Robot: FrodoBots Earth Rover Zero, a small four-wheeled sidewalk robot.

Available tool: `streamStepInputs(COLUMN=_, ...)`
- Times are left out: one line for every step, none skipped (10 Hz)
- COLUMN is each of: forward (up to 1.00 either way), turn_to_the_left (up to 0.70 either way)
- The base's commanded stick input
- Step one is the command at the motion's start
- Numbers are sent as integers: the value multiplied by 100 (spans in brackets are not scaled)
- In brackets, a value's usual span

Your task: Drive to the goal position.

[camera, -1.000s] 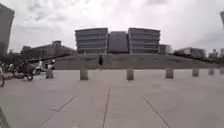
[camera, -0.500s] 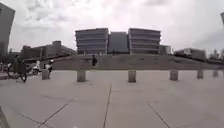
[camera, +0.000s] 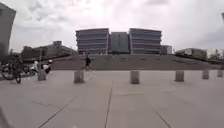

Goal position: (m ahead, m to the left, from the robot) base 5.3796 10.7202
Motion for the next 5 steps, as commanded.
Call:
streamStepInputs(forward=70, turn_to_the_left=0)
streamStepInputs(forward=70, turn_to_the_left=0)
streamStepInputs(forward=70, turn_to_the_left=0)
streamStepInputs(forward=70, turn_to_the_left=0)
streamStepInputs(forward=70, turn_to_the_left=0)
